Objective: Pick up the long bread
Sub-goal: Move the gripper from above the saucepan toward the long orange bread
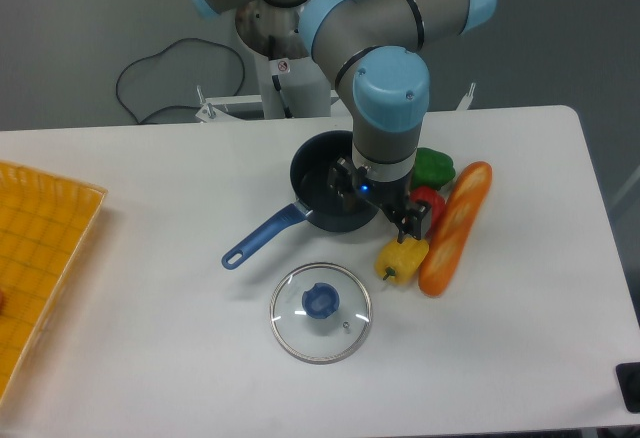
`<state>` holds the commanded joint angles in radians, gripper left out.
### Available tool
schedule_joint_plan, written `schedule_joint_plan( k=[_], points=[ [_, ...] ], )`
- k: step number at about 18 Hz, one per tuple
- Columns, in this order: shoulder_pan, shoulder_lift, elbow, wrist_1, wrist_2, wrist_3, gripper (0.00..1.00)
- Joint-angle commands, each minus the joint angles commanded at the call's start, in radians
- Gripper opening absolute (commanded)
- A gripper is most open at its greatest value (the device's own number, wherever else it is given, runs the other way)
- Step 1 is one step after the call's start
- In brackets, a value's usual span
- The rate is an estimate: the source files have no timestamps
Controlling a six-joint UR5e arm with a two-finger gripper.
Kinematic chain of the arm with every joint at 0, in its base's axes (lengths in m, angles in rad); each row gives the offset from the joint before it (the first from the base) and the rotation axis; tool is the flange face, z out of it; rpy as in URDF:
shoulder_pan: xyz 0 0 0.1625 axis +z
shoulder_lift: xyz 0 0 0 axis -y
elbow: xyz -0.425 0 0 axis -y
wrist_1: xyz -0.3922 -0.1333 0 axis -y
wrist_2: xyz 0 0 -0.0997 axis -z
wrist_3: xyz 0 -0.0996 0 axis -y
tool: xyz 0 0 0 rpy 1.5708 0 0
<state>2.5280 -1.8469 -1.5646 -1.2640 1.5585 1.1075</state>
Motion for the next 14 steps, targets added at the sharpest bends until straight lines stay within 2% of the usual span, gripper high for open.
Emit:
schedule_joint_plan(
  k=[14],
  points=[
    [0.051,-0.002,0.008,0.012,-0.005,-0.002,1.00]
  ],
)
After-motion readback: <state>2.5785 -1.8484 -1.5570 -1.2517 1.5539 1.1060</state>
